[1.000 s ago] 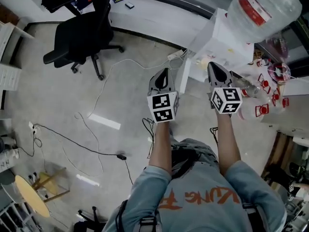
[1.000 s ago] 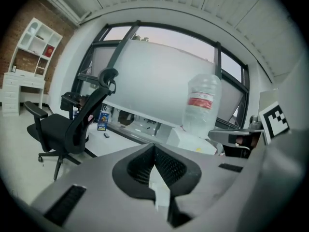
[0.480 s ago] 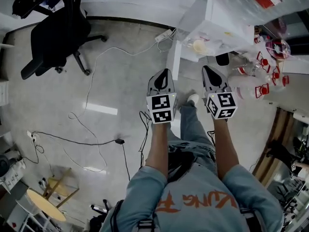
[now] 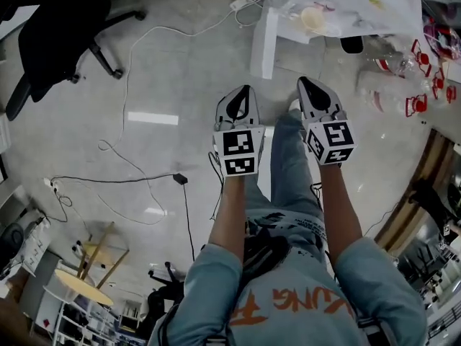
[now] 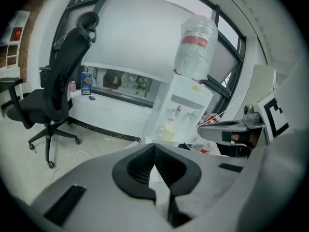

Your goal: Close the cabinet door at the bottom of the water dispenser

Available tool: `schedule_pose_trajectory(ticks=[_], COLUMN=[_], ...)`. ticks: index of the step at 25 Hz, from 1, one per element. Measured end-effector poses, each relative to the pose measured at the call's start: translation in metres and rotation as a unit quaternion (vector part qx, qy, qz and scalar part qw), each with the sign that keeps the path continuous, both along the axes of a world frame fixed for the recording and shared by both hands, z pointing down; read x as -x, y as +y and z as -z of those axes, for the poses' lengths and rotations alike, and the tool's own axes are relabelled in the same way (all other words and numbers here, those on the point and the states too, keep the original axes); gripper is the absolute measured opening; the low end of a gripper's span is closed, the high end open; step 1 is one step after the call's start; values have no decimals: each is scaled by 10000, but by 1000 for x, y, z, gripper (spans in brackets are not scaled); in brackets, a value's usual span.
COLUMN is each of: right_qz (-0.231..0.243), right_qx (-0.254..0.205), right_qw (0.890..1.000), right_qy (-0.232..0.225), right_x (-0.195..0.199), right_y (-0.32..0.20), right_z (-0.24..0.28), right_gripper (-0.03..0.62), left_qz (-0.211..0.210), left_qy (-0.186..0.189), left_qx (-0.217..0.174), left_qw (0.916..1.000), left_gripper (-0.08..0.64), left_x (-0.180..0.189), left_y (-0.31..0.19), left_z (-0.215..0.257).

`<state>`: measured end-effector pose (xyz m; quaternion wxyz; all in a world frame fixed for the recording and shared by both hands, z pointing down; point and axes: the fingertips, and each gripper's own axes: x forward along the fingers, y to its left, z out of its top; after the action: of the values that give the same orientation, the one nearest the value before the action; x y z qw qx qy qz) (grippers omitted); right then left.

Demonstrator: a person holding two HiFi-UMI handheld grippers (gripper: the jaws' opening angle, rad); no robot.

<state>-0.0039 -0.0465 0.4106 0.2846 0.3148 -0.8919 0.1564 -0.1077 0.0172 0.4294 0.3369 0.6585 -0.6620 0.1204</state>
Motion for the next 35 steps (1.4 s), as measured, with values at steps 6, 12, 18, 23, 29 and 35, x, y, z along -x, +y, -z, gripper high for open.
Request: schedule_pose_trajectory(ticks=[6, 12, 18, 23, 29, 35], right_qz=[-66, -22, 124, 188, 194, 193], right_qx=[77, 218, 356, 473, 663, 865], right_qw=[9999, 9996, 9990, 9984, 9974, 9957], right_qy=[76, 162, 223, 235, 221, 278], right_x=[-9, -15, -17, -11, -6, -6], right_y=[8, 17, 29, 39, 43, 41], right_z=[-51, -98, -142, -176, -219, -261], right_gripper=[31, 31, 31, 32, 32, 157], left_qz=[-259, -450, -550, -647, -449, -452], left_qy=[-120, -227, -210, -183, -156, -166], left_qx=[79, 180, 282, 383, 595, 746], left_qw=[9996, 9986, 9979, 9970, 9971, 9961], left_gripper=[8, 8, 8, 8, 8, 8], left_x=[-7, -13, -26, -36, -27, -22], left_y=[-2, 2, 7, 10, 19, 21], left_z=[-45, -84, -124, -150, -183, -208])
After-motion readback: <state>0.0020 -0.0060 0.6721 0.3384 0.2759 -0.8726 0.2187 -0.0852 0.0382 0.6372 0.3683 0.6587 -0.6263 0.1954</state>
